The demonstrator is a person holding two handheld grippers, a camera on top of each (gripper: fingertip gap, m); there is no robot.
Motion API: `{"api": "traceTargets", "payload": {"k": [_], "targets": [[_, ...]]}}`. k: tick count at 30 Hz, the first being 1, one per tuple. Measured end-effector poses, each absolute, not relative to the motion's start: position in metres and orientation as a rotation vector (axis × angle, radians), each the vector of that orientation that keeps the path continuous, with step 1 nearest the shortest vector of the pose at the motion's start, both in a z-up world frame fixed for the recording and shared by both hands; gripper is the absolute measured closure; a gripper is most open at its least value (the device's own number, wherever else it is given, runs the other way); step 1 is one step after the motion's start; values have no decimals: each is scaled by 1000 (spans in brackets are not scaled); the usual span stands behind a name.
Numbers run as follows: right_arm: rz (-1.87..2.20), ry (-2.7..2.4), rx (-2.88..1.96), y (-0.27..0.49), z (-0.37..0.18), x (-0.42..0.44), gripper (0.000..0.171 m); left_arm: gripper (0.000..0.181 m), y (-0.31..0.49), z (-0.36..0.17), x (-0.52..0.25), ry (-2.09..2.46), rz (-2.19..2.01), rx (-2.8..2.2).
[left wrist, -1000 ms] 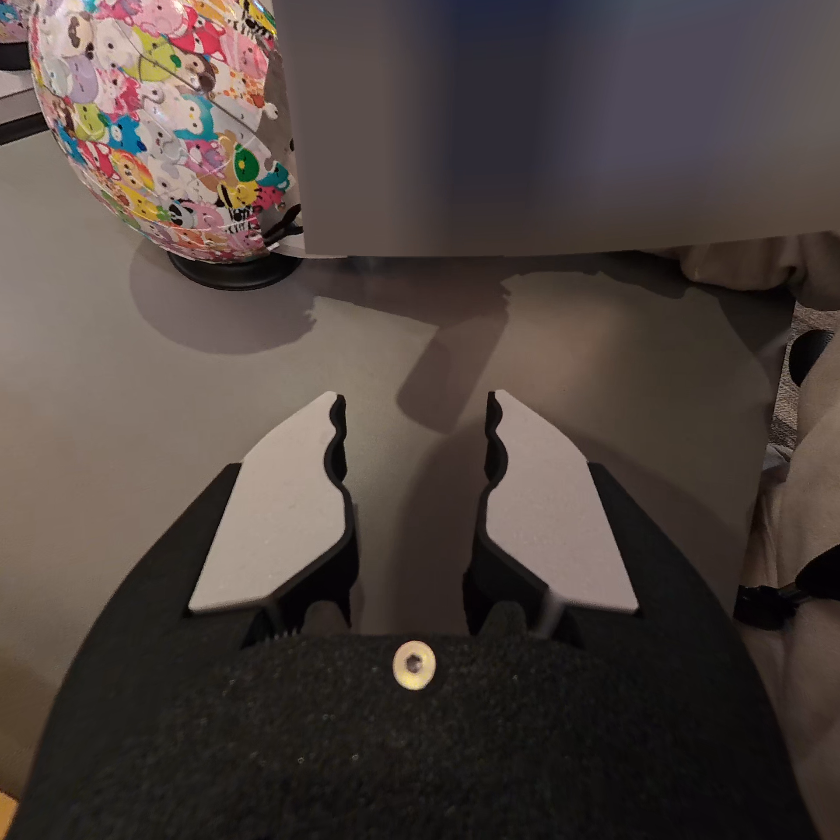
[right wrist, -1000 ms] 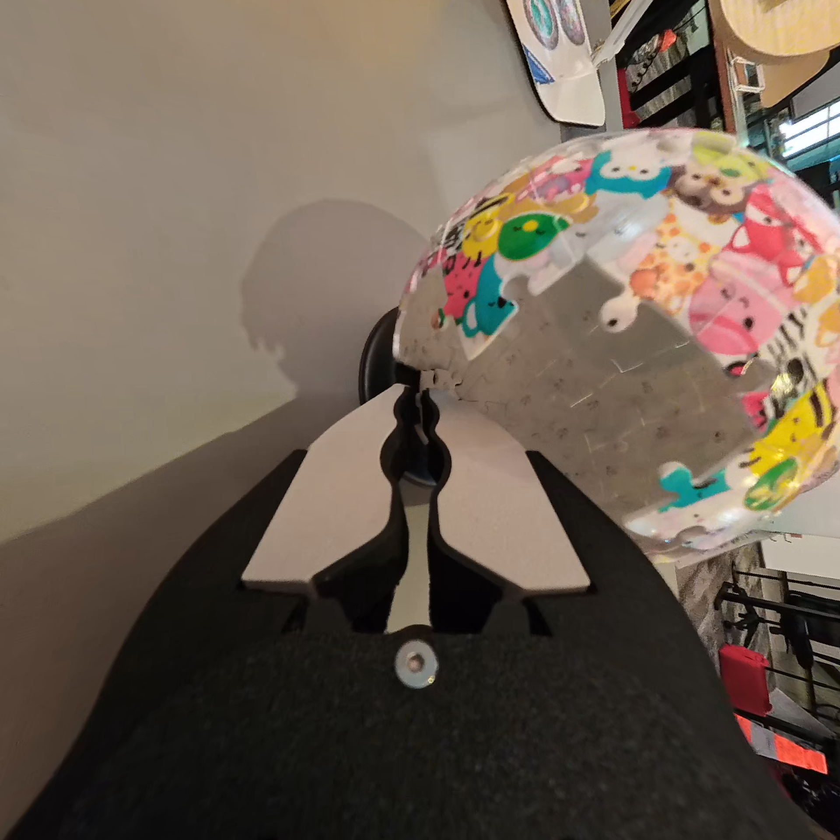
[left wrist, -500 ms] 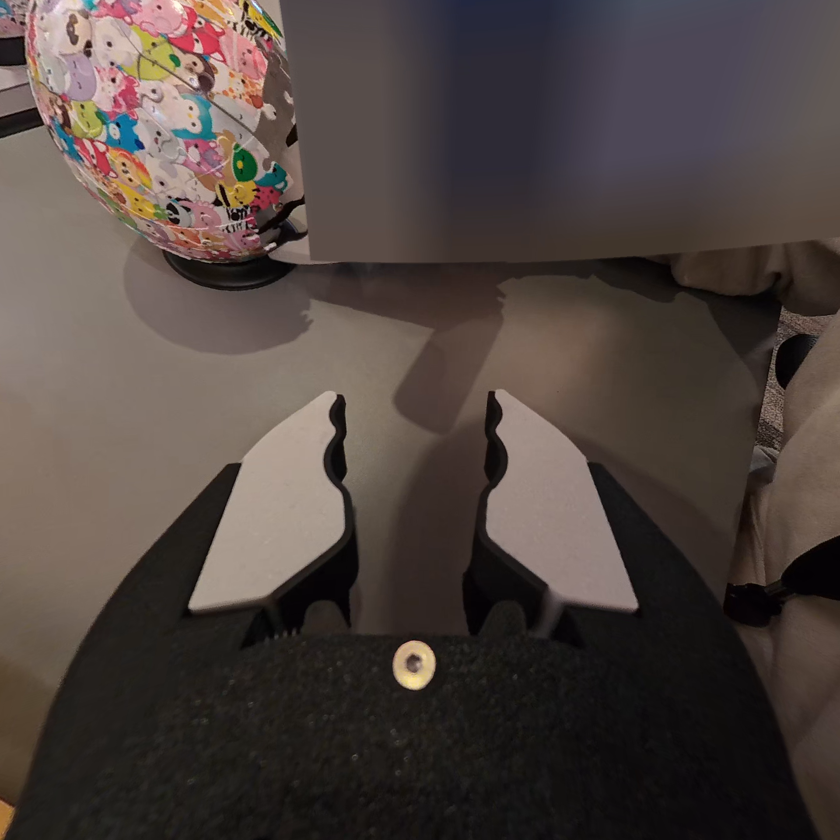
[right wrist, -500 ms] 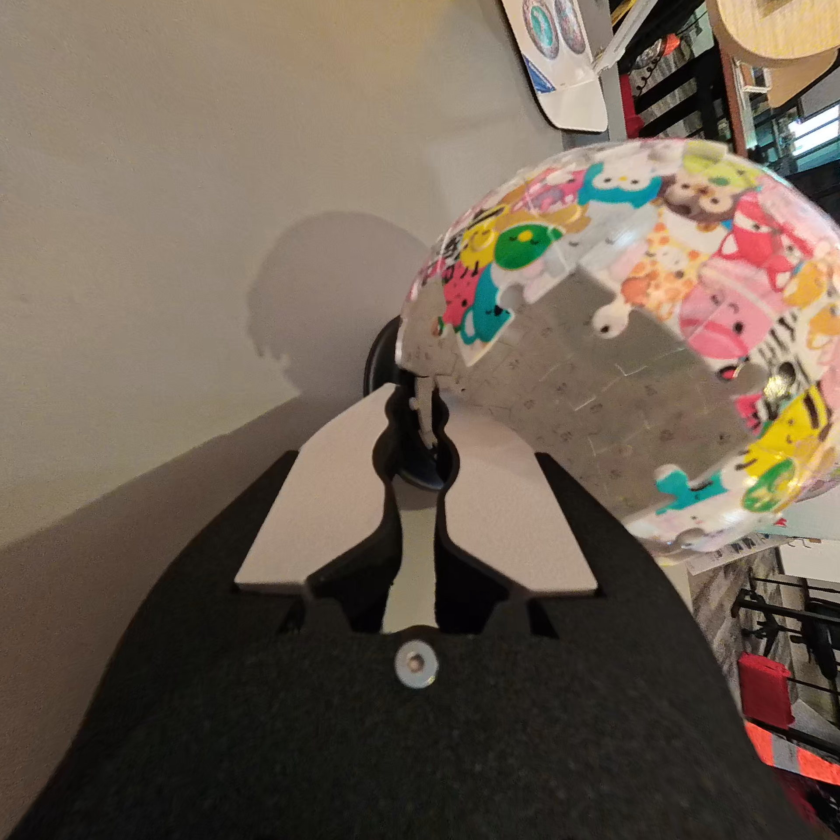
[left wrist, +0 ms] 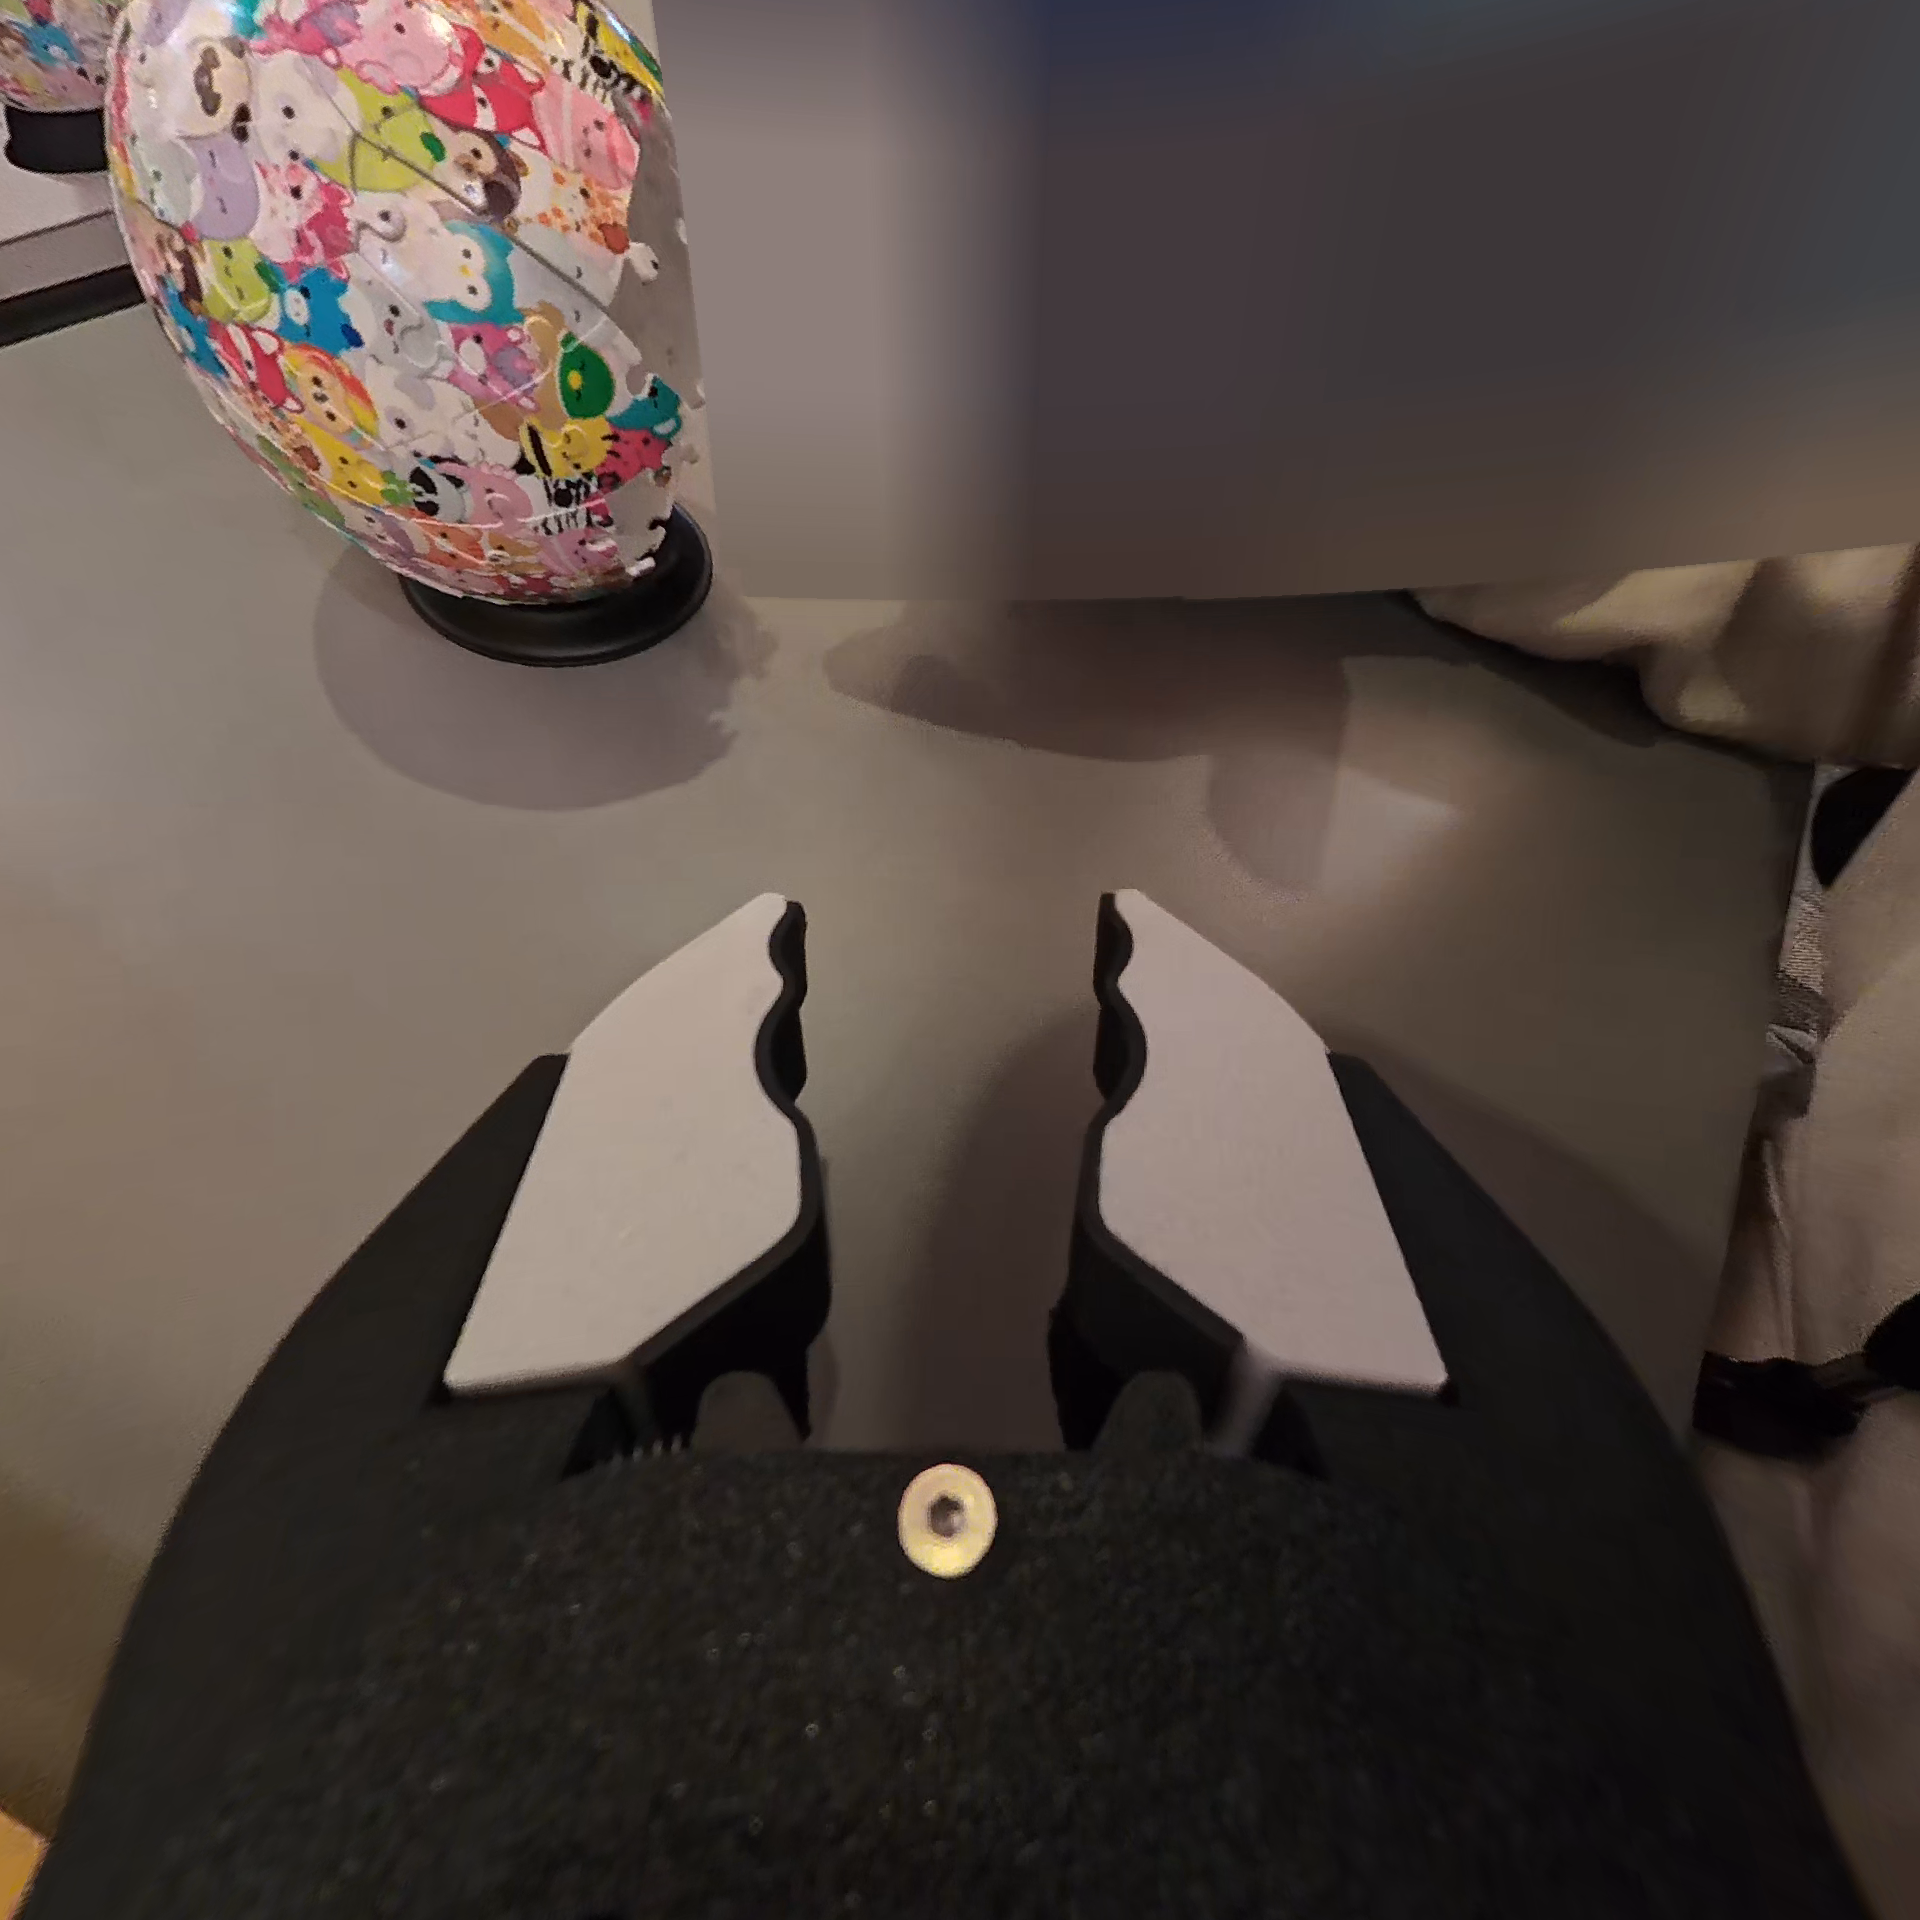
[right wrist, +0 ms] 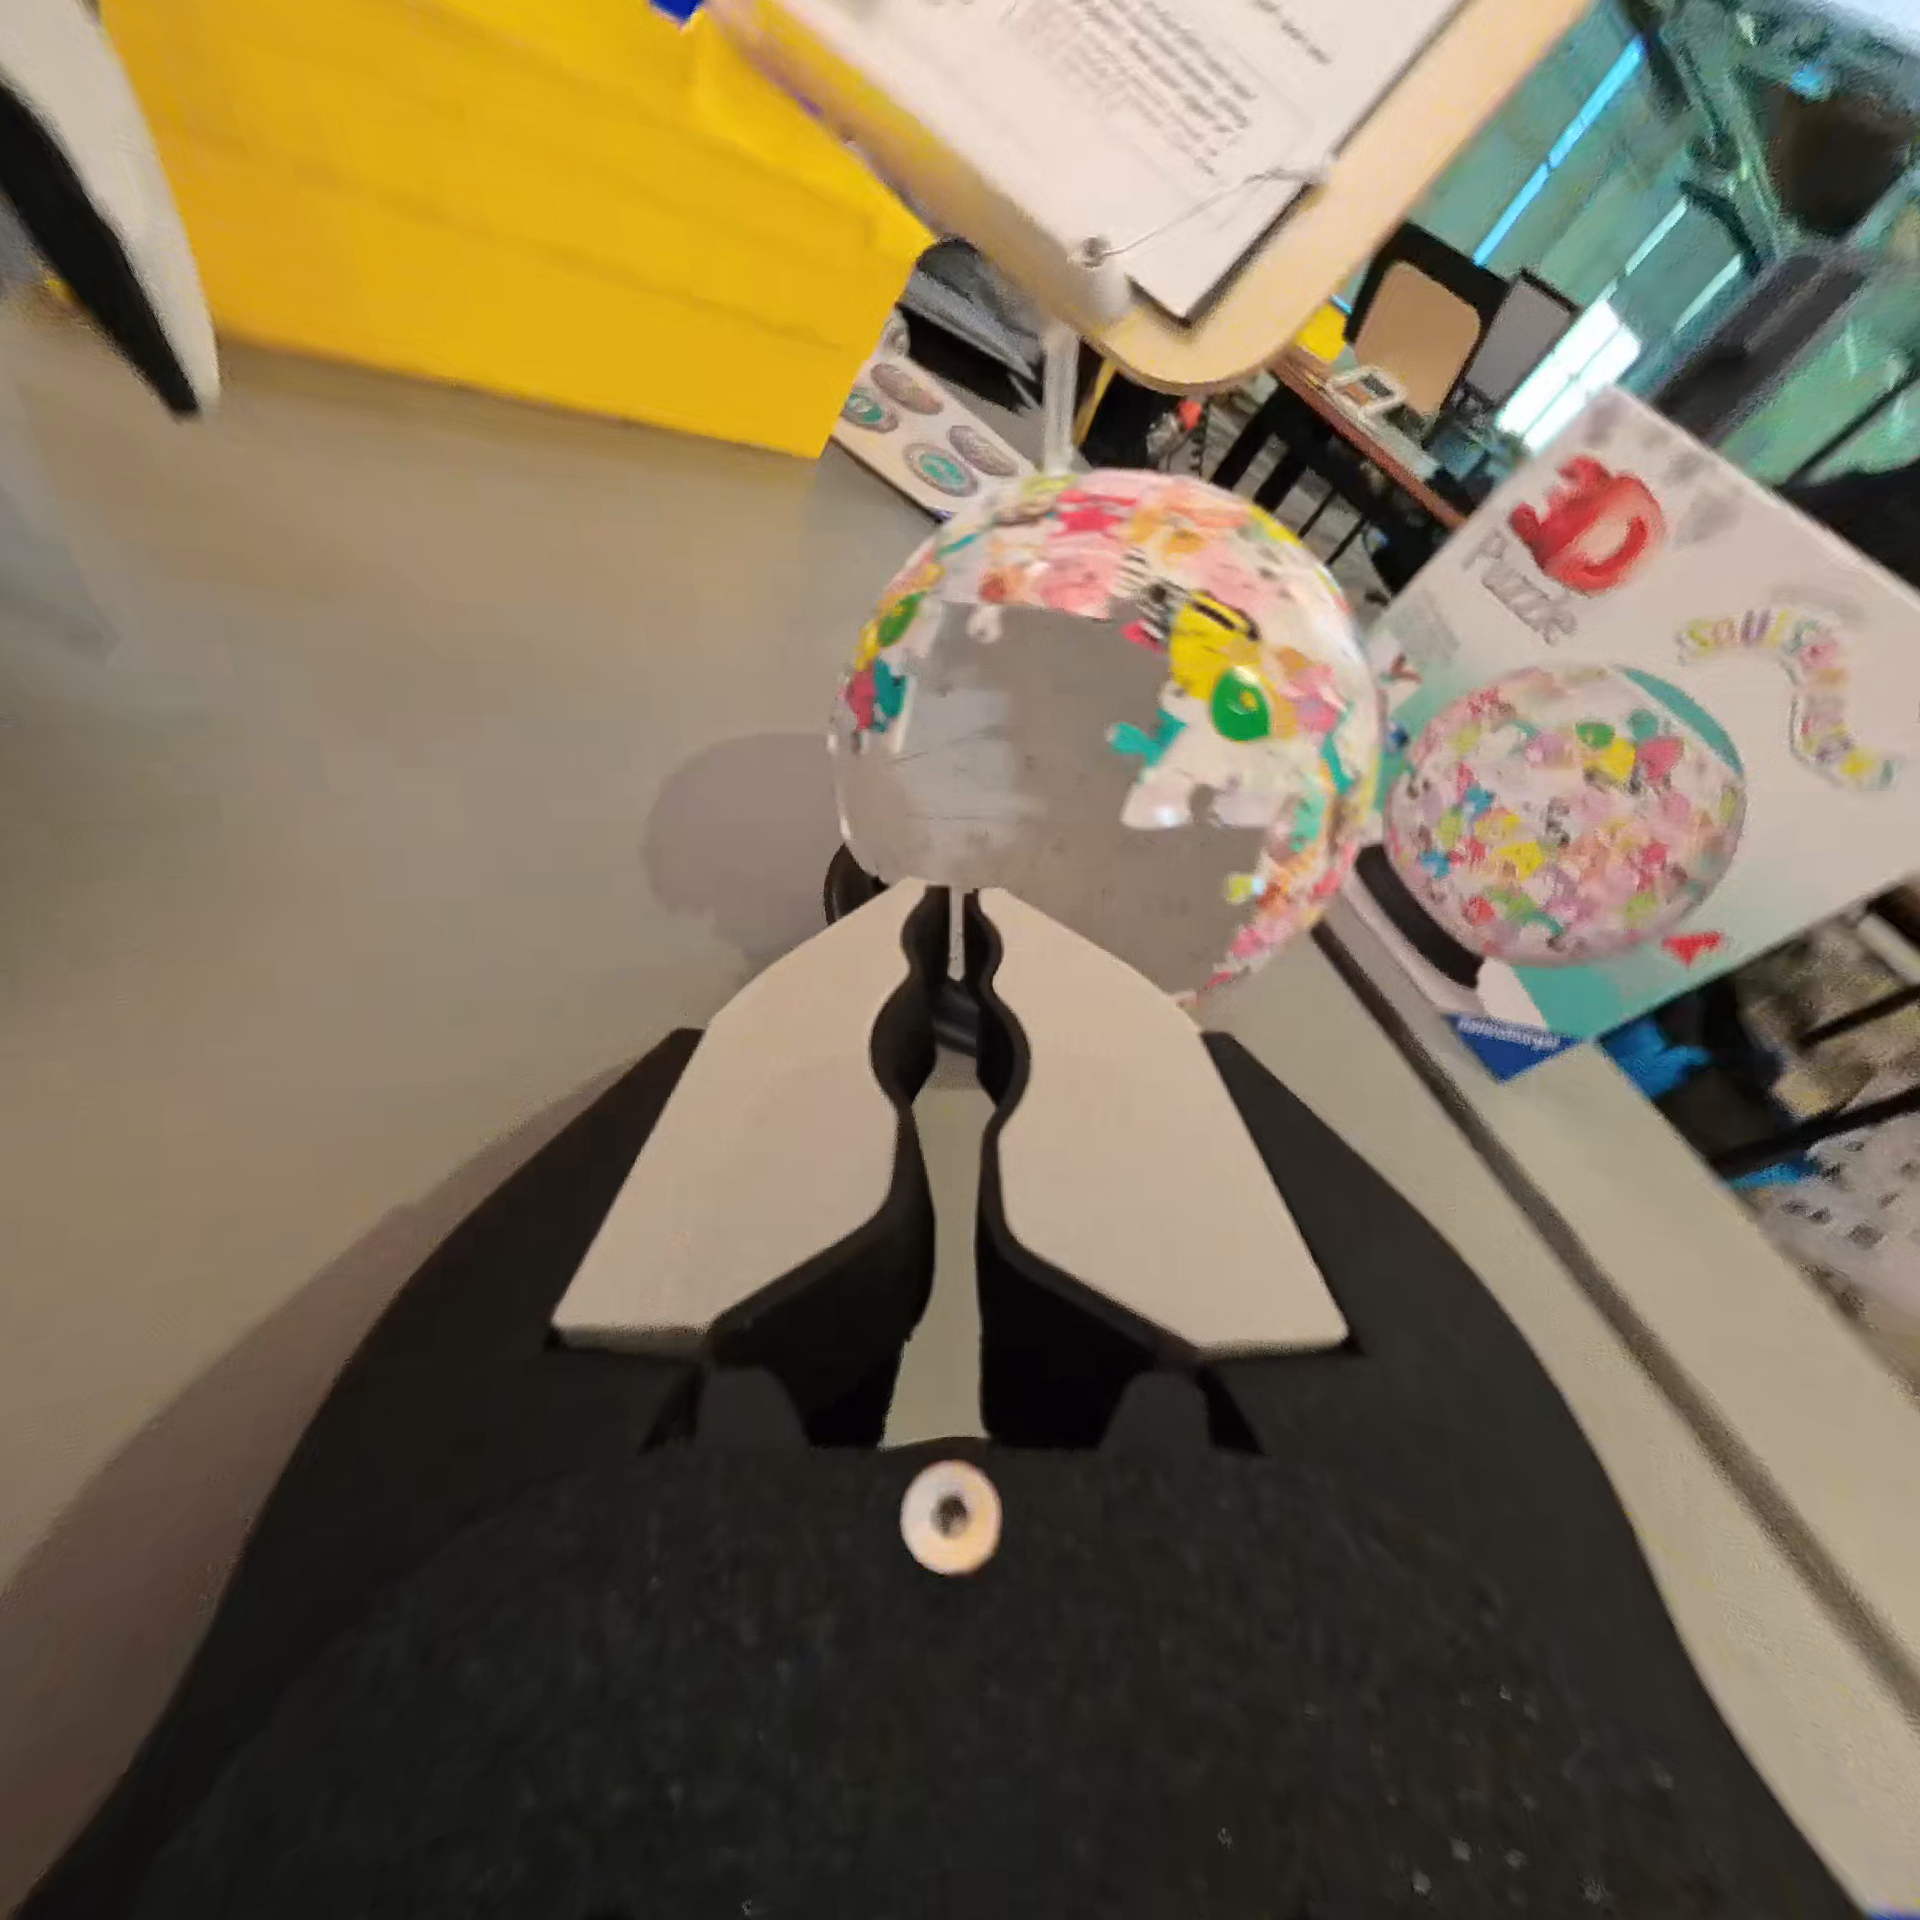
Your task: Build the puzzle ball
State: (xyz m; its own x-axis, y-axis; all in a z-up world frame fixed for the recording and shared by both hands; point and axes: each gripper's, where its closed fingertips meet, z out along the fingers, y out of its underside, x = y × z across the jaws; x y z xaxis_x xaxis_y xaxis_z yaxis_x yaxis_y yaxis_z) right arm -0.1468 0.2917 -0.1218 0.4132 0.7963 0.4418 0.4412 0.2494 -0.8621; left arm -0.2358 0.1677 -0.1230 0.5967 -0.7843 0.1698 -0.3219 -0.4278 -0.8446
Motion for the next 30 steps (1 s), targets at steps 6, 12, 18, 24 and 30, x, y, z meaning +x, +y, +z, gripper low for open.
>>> {"api": "traceTargets", "payload": {"k": [6,12,18,24,30], "targets": [[495,-1087,-1592,300,-126,-138,162,131,152,-105,-225,891,-710,-1965],[910,-1142,-1630,255,-124,-159,127,131,110,-89,-236,865,-670,-1948],[685,-1204,-1706,261,-141,-163,100,130,61,-75,-241,817,-731,-1907],[326,-1577,-1569,276,-165,-165,105,130,28,-69,-249,803,-732,-1881],[262,-1660,-1647,287,-183,-178,110,129,23,-68,-253,804,-712,-1877]]}}
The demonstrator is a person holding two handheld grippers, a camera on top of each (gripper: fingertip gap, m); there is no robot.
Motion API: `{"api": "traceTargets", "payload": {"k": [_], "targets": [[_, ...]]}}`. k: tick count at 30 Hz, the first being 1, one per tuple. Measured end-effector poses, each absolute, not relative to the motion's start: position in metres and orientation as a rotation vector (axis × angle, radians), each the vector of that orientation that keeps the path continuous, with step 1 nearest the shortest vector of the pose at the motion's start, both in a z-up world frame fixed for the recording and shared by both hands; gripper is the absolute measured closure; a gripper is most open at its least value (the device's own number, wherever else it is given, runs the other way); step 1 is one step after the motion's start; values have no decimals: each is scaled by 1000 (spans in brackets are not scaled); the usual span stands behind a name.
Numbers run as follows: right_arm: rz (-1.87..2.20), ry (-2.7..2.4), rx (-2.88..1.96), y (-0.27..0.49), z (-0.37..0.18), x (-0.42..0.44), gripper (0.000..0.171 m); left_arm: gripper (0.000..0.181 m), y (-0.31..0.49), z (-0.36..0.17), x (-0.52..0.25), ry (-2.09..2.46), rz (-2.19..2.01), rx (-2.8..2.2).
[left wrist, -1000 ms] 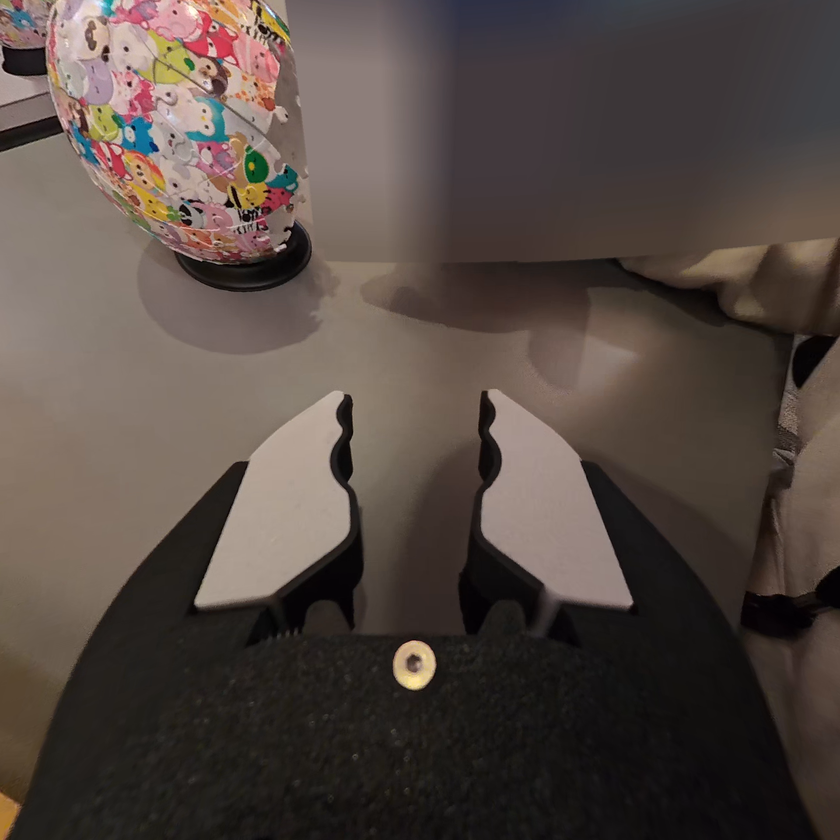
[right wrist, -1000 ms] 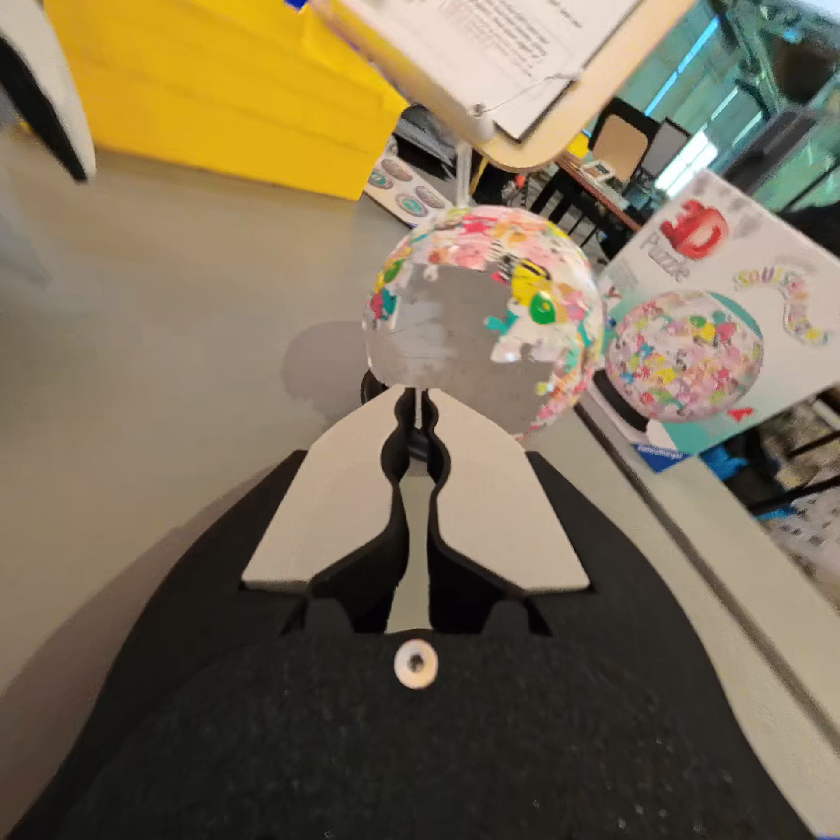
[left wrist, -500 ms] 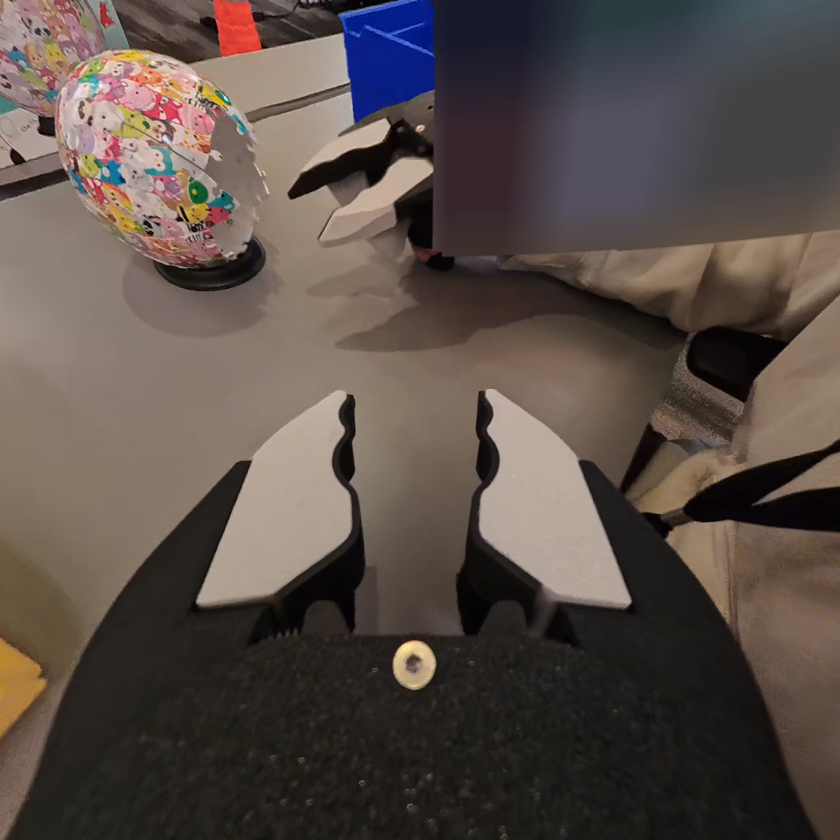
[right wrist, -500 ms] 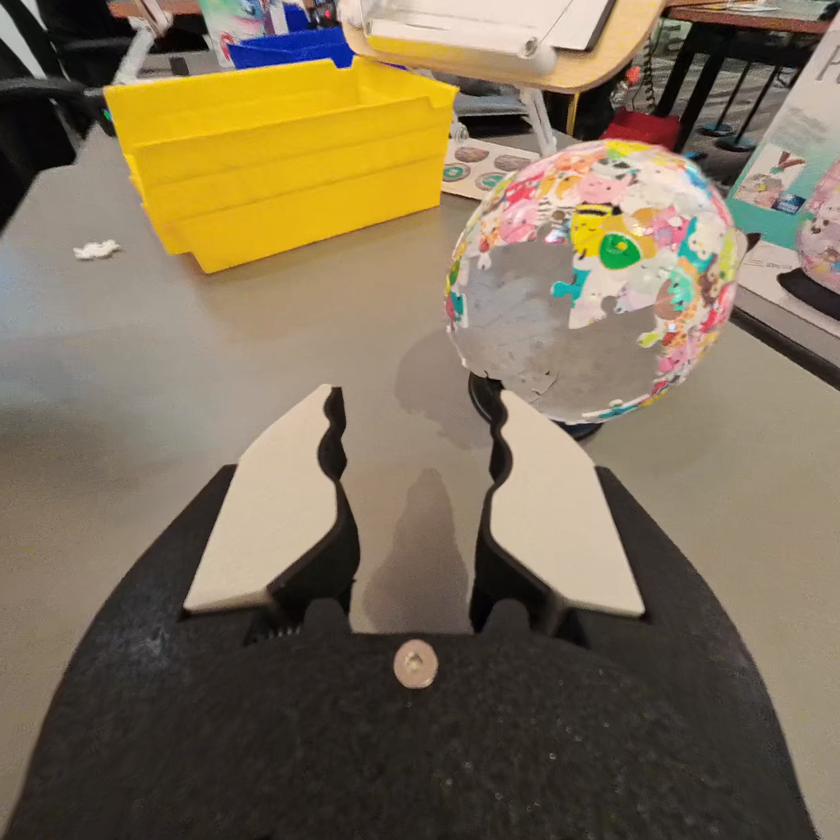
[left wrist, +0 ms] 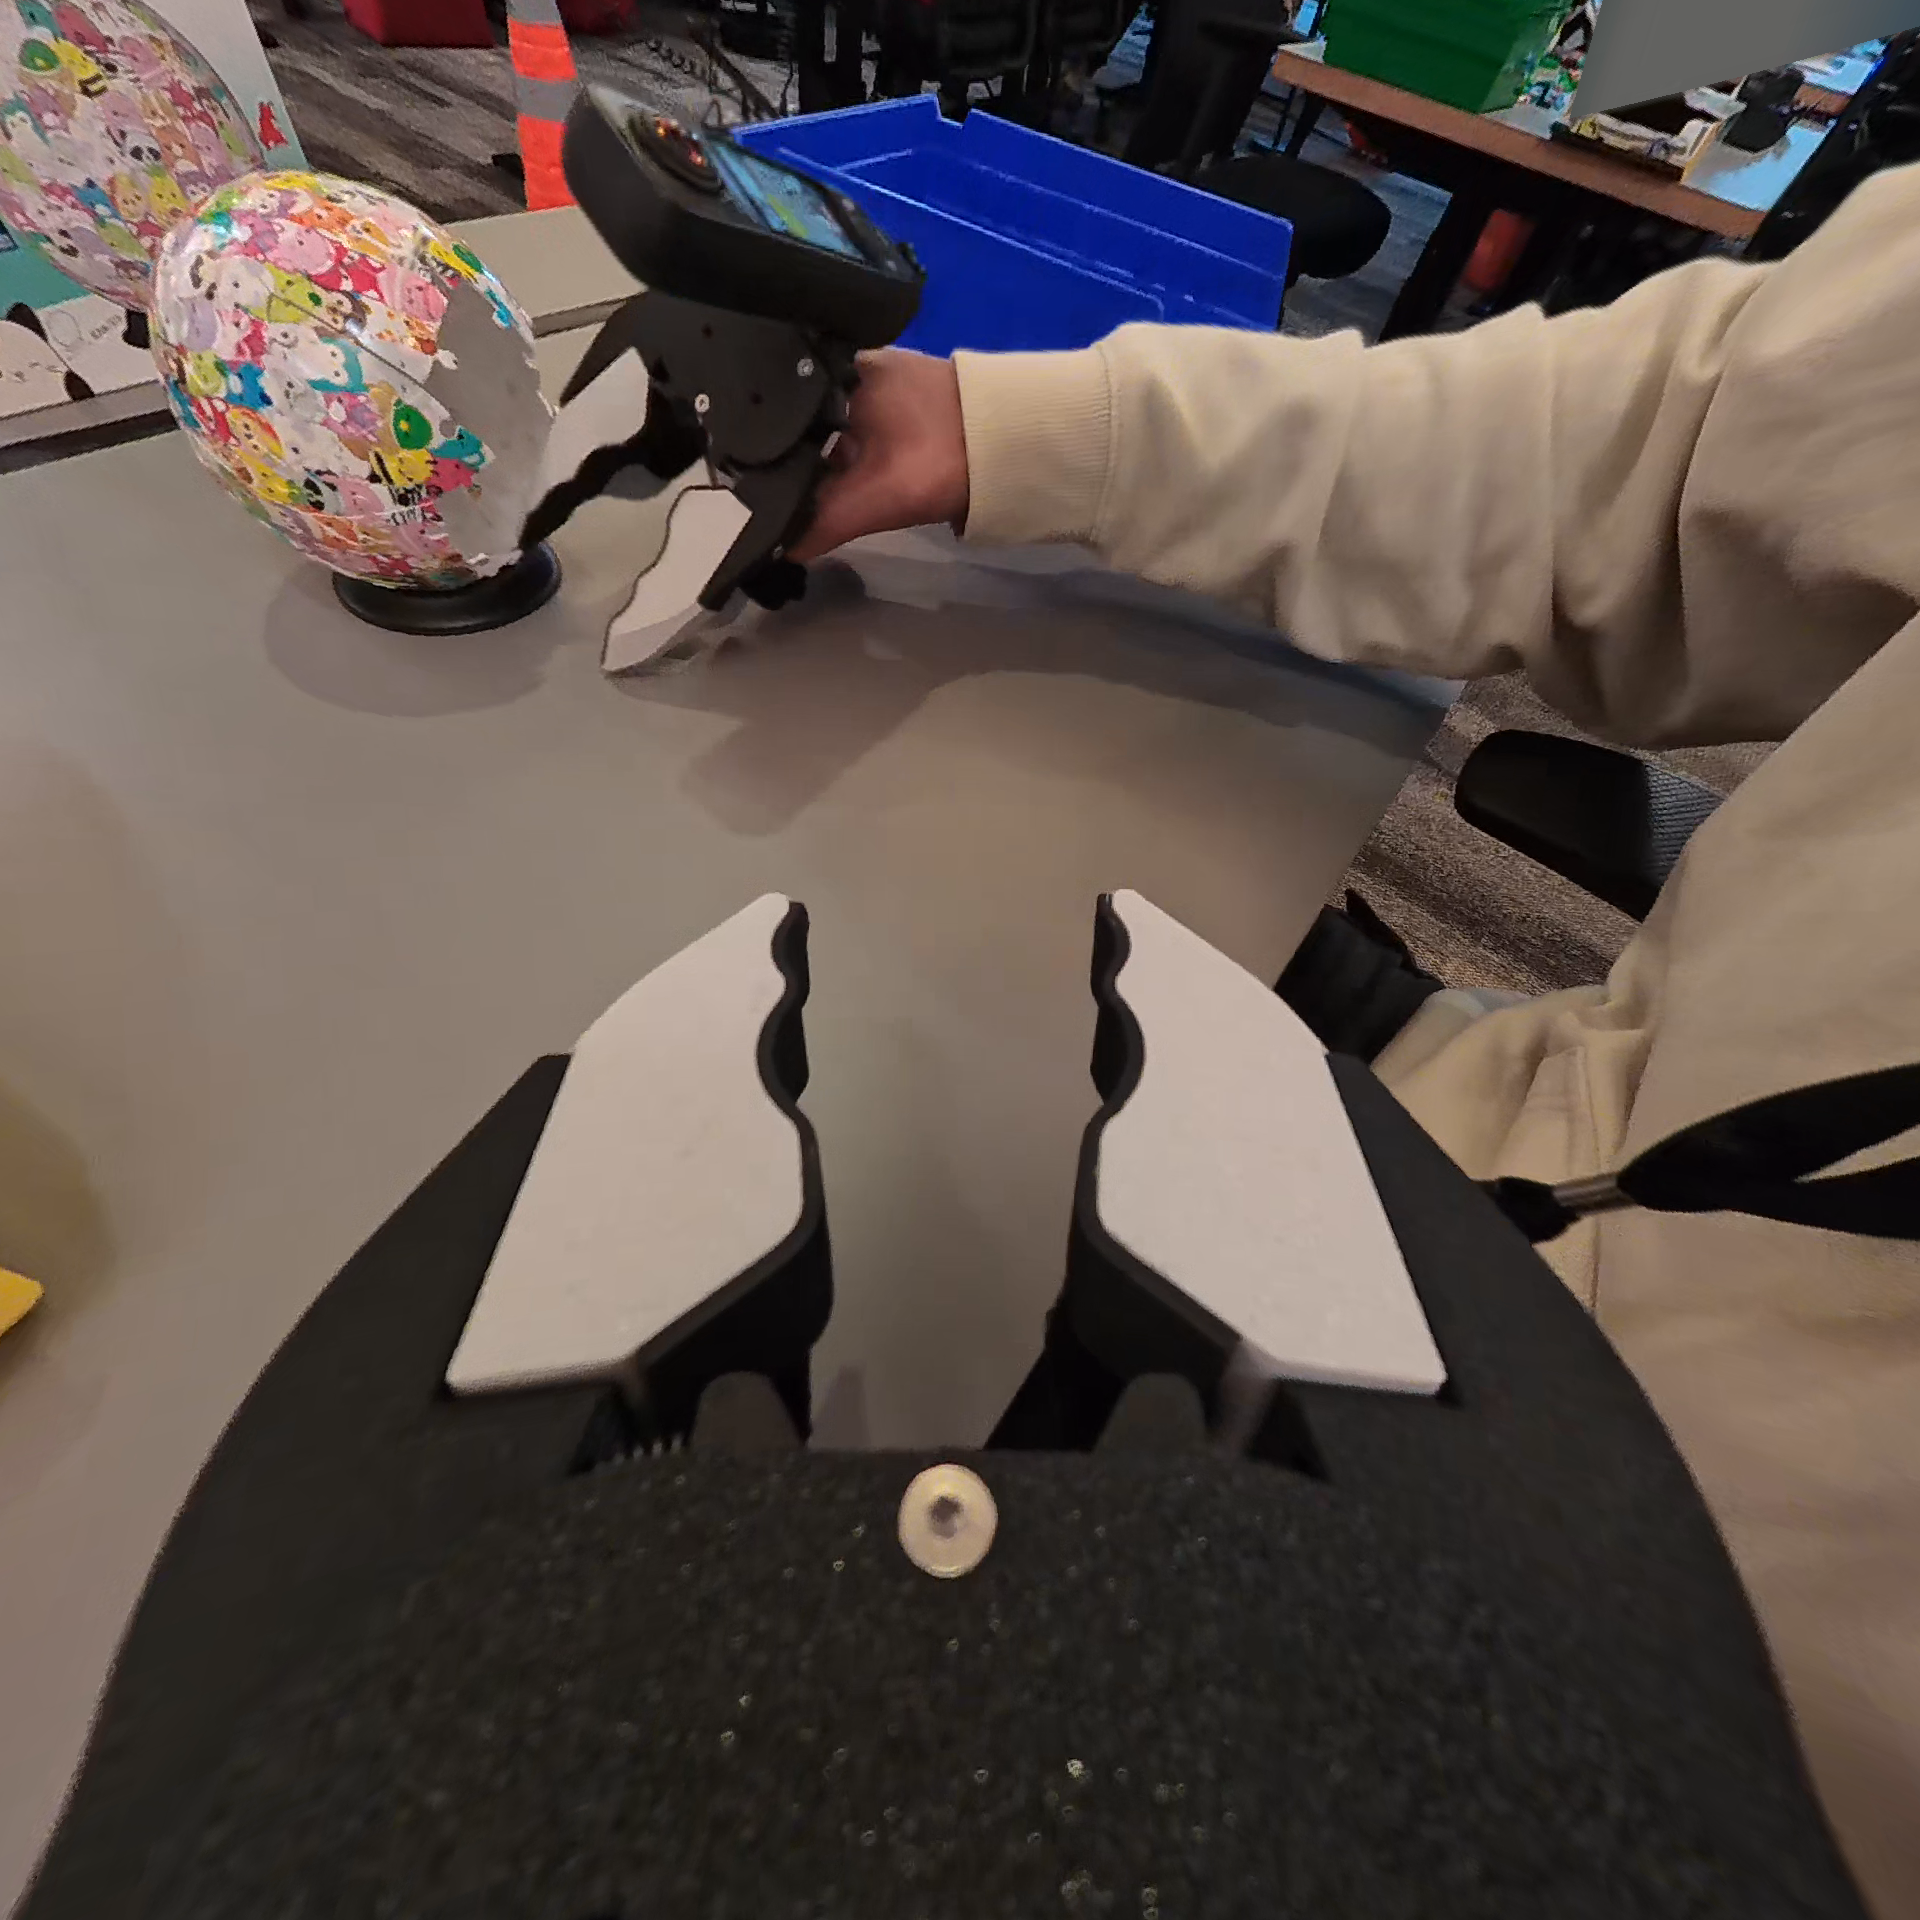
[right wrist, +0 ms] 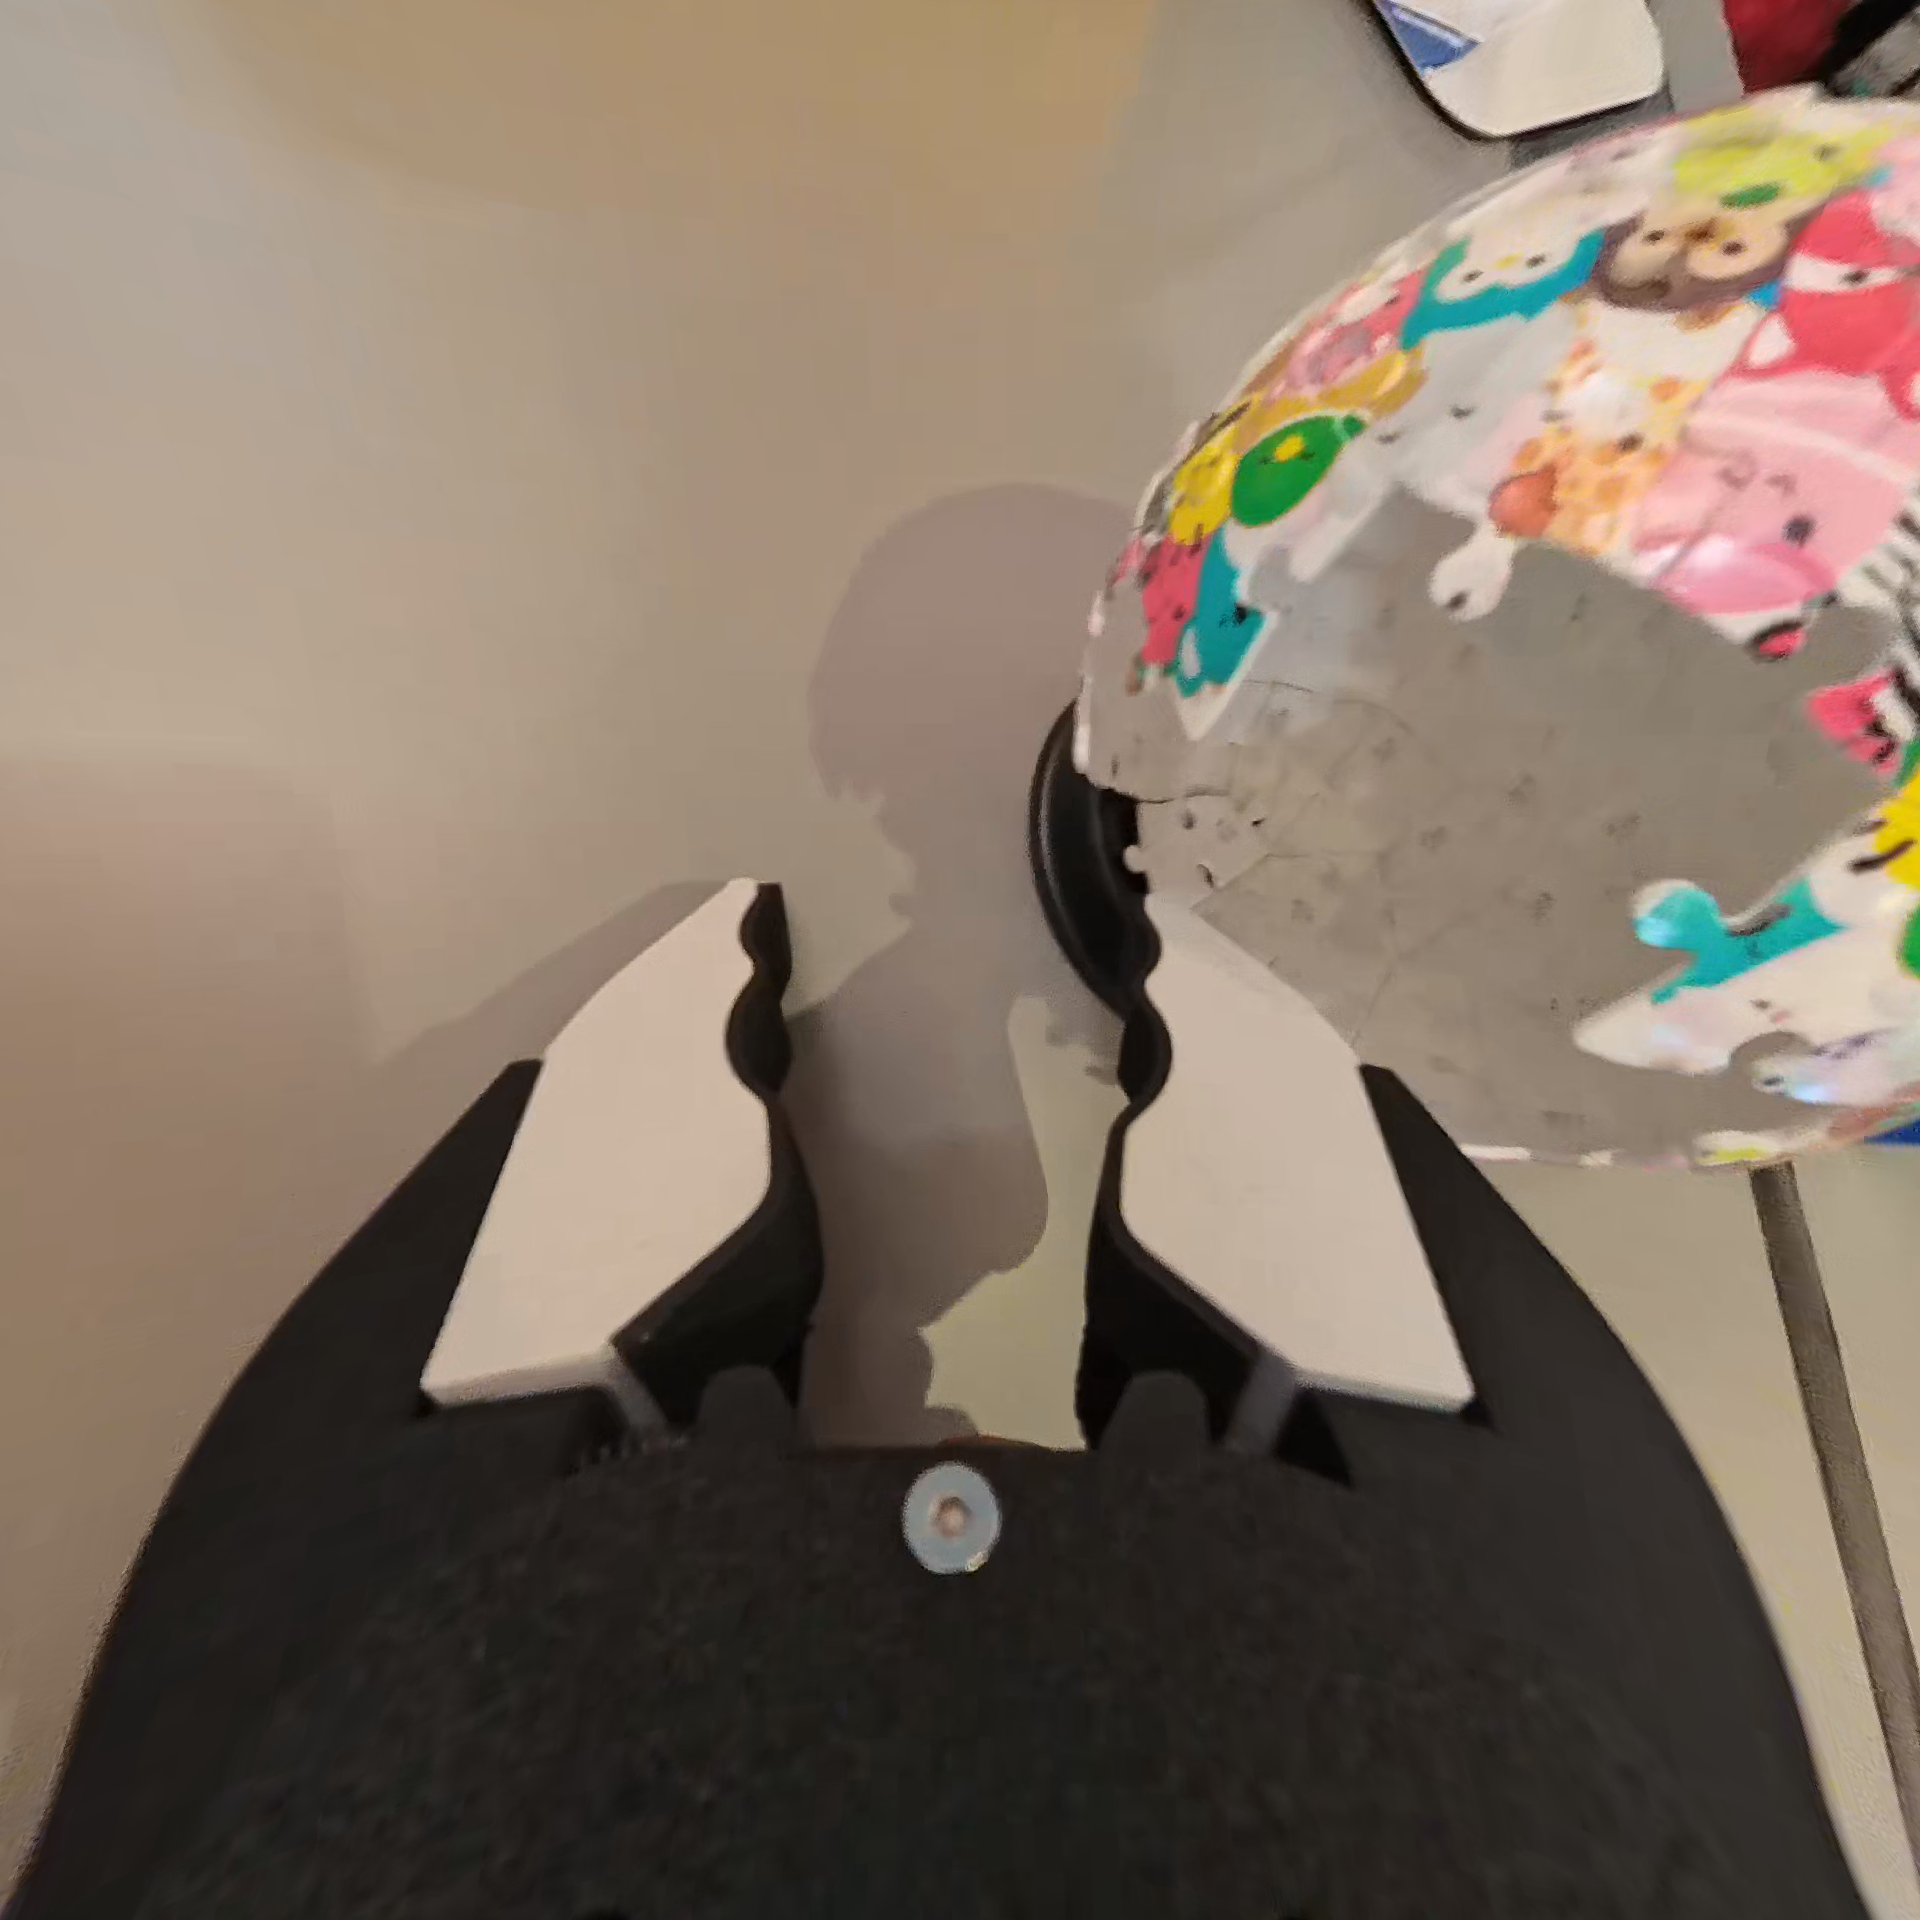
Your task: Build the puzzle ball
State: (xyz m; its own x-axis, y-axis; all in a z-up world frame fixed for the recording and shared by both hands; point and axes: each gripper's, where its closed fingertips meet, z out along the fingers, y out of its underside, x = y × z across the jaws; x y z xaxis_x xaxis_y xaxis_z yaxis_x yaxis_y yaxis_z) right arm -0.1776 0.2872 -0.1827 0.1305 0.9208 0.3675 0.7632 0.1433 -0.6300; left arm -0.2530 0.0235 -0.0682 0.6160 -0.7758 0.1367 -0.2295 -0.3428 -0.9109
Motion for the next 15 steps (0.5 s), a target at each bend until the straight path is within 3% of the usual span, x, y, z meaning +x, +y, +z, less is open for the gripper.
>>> {"api": "traceTargets", "payload": {"k": [10,15], "targets": [[242,-1486,-1566,307,-164,-187,149,129,40,-77,-258,792,-718,-1884],[249,-1474,-1578,311,-160,-184,140,129,45,-82,-264,756,-743,-1875]]}}
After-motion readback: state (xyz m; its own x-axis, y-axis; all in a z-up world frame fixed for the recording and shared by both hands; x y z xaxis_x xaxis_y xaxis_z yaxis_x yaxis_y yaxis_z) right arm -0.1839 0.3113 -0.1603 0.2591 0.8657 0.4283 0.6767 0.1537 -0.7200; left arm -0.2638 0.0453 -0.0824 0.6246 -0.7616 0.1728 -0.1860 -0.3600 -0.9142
